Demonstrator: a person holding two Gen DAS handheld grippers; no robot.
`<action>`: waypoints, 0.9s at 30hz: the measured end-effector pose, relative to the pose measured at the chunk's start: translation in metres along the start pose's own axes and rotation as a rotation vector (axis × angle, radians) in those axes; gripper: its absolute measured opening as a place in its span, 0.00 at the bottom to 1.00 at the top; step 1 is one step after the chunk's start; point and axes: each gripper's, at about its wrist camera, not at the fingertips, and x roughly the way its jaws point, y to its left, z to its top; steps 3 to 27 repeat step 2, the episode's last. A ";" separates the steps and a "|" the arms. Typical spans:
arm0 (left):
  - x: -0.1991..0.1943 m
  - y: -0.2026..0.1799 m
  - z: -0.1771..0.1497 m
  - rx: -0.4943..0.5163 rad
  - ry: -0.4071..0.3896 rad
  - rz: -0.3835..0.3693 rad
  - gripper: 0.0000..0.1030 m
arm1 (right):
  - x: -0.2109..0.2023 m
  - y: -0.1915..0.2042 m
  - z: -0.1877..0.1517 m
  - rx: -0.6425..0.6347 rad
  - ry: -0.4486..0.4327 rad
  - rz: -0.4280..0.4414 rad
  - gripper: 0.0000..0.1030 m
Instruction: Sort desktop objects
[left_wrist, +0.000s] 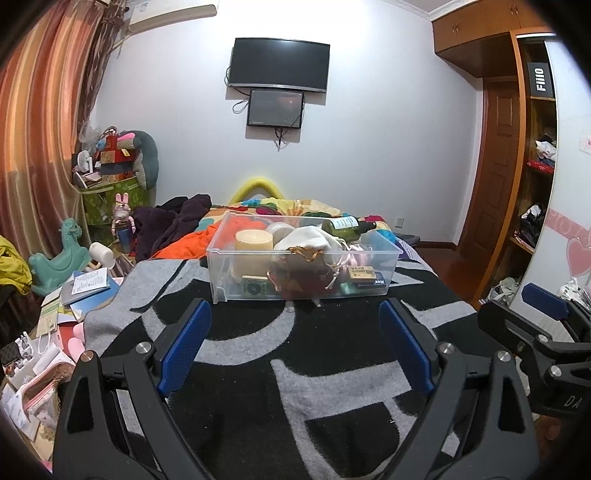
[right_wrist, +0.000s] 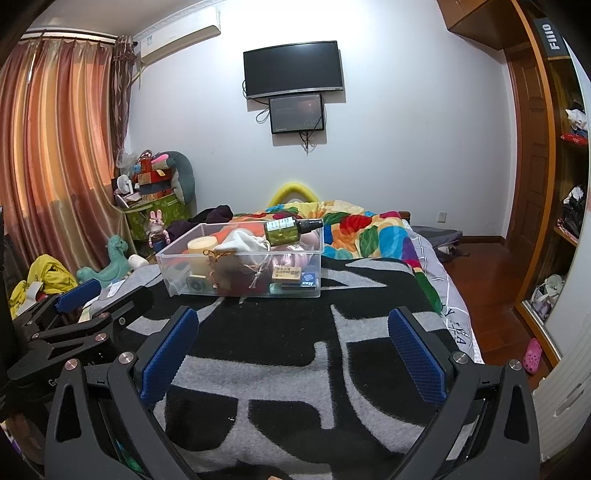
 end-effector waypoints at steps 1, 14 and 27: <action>0.000 0.001 0.000 -0.001 0.002 0.002 0.90 | 0.000 0.000 0.000 0.000 0.000 0.000 1.00; 0.000 0.001 0.001 -0.003 0.004 0.004 0.91 | 0.000 0.000 -0.001 -0.001 0.000 0.001 1.00; 0.000 0.001 0.001 -0.003 0.004 0.004 0.91 | 0.000 0.000 -0.001 -0.001 0.000 0.001 1.00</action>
